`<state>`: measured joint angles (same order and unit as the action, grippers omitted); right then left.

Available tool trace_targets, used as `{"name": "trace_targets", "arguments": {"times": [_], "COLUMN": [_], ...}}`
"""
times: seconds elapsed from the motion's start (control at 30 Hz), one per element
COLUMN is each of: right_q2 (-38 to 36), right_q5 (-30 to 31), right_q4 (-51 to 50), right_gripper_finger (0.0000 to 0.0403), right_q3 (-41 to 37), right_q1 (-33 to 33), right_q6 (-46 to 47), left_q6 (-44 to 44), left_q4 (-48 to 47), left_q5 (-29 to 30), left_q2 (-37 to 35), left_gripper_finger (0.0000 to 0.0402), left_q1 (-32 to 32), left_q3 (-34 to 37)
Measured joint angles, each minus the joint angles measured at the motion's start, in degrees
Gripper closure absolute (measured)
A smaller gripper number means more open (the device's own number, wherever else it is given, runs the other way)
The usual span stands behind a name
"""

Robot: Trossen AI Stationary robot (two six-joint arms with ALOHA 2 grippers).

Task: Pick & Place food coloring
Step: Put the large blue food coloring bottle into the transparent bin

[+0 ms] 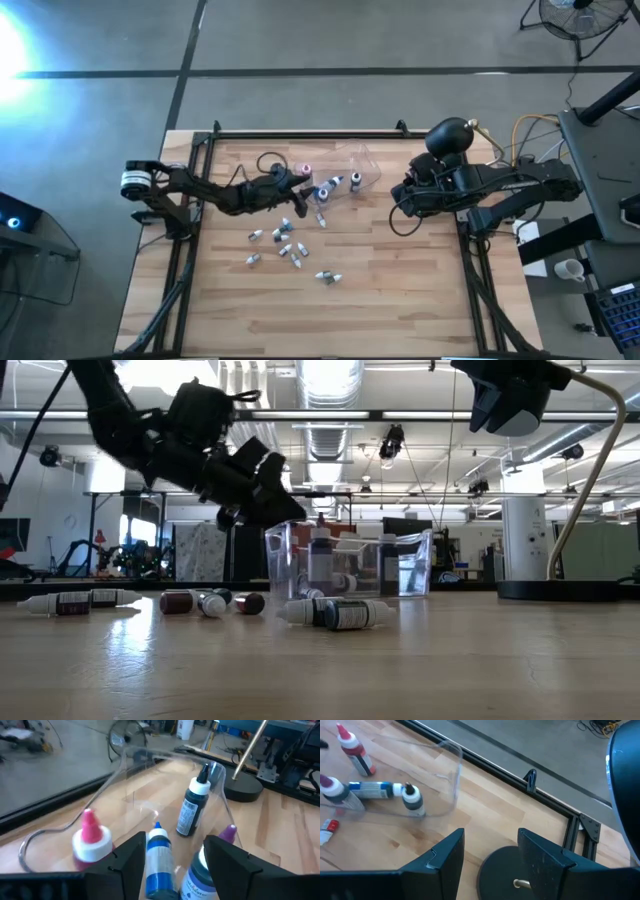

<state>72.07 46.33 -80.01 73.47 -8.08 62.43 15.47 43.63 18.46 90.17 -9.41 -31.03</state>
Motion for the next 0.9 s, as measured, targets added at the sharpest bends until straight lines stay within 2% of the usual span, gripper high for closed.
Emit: {"name": "trace_targets", "arguments": {"times": [0.1, 0.23, 0.33, 0.47, 0.53, 0.67, 0.8, 0.9], "right_q2": [0.00, 0.02, 0.02, 0.01, -0.27, -1.49, -3.08, -4.34], "right_q5": [-0.06, -0.91, -1.66, -1.94, -2.30, -3.05, -3.30, -3.46], "right_q4": [0.00, -0.05, -0.15, -0.25, -0.66, -0.77, -0.84, -1.85], "right_gripper_finger": [0.0227, 0.0227, 0.0227, 0.0227, 0.0227, 0.0227, 0.0227, 0.0227], "right_q3": [0.00, 0.00, 0.00, 0.00, 0.00, 0.00, -0.22, -0.57], "right_q1": [0.00, 0.07, 0.09, 0.10, 0.11, -0.24, -1.39, -2.09], "right_q6": [1.13, 2.61, 3.86, 5.70, 7.11, 8.21, 8.30, 9.34], "left_q6": [-1.00, -3.49, -8.48, -14.49, -14.42, -9.98, -10.67, -13.96], "left_q4": [-13.45, -43.91, -60.06, -66.02, -69.57, -81.42, -91.42, -96.98], "left_q5": [-2.92, -5.69, -5.45, -4.76, -9.65, -22.68, -27.23, -26.67], "left_q2": [-2.26, -2.44, 1.19, 3.56, 5.85, 15.86, 26.59, 32.57], "left_gripper_finger": [0.0223, 0.0223, 0.0223, 0.0223, 0.0223, 0.0223, 0.0223, 0.0223], "left_q1": [-0.01, -1.86, -2.72, -3.33, -6.09, -13.27, -15.62, -14.85], "left_q3": [-7.54, -26.08, -38.75, -53.76, -60.75, -73.48, -84.18, -91.17]}}
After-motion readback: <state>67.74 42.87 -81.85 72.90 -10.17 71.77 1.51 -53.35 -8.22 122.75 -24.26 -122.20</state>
